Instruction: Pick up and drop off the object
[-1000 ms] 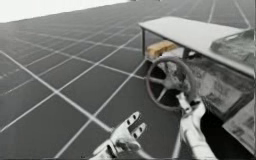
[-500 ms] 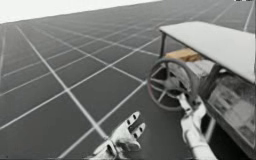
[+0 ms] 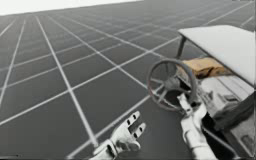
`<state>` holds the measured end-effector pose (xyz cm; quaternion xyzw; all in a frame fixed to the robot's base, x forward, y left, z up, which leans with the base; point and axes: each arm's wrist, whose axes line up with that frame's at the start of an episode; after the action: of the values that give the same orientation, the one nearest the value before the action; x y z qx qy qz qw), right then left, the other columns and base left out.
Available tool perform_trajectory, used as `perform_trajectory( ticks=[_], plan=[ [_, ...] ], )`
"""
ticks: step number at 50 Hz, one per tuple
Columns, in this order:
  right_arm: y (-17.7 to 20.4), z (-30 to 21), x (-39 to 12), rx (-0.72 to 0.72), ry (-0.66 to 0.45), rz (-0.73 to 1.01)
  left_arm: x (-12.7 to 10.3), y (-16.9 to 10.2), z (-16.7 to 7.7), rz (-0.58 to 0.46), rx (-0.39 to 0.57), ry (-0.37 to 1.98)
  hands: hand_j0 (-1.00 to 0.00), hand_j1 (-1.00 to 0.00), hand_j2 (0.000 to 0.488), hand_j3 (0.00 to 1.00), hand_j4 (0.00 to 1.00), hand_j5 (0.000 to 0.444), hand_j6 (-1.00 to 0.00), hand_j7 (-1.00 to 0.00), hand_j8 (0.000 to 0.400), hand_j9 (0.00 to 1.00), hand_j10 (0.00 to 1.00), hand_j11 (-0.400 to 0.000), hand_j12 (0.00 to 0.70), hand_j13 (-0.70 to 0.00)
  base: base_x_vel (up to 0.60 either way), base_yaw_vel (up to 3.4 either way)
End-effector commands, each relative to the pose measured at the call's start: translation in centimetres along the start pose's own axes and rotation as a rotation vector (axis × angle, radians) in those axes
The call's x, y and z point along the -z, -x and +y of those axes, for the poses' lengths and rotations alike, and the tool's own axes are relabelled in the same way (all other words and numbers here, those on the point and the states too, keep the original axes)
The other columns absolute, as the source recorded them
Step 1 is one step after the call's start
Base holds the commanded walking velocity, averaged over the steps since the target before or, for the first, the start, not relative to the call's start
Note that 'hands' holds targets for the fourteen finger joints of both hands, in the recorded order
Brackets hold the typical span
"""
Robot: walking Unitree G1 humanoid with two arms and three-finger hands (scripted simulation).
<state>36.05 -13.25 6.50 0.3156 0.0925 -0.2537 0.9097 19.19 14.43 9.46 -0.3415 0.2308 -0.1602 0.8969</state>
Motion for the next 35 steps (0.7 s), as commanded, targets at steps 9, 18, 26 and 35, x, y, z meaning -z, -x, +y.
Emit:
perform_trajectory(
  ticks=[9,18,26,35],
  plan=[
    [0.3,1.44,-0.47,-0.046,-0.005,-0.024,0.01,0.3,0.32,-0.013,0.001,0.012,0.0,0.0,0.0,1.0,1.0,0.0,0.0,0.0,0.0,1.0,1.0,-0.4,0.0,-0.7,0.45,0.09],
    [0.3,1.44,-0.47,-0.046,-0.005,-0.024,0.01,0.3,0.32,-0.013,0.001,0.012,0.0,0.0,0.0,1.0,1.0,0.0,0.0,0.0,0.0,1.0,1.0,-0.4,0.0,-0.7,0.39,0.08],
    [0.3,1.44,-0.47,-0.046,-0.005,-0.024,0.01,0.3,0.32,-0.013,0.001,0.012,0.0,0.0,0.0,1.0,1.0,0.0,0.0,0.0,0.0,1.0,1.0,-0.4,0.0,-0.7,0.34,0.02],
    [0.3,1.44,-0.47,-0.046,-0.005,-0.024,0.01,0.3,0.32,-0.013,0.001,0.012,0.0,0.0,0.0,1.0,1.0,0.0,0.0,0.0,0.0,1.0,1.0,-0.4,0.0,-0.7,0.29,0.0]
  ],
)
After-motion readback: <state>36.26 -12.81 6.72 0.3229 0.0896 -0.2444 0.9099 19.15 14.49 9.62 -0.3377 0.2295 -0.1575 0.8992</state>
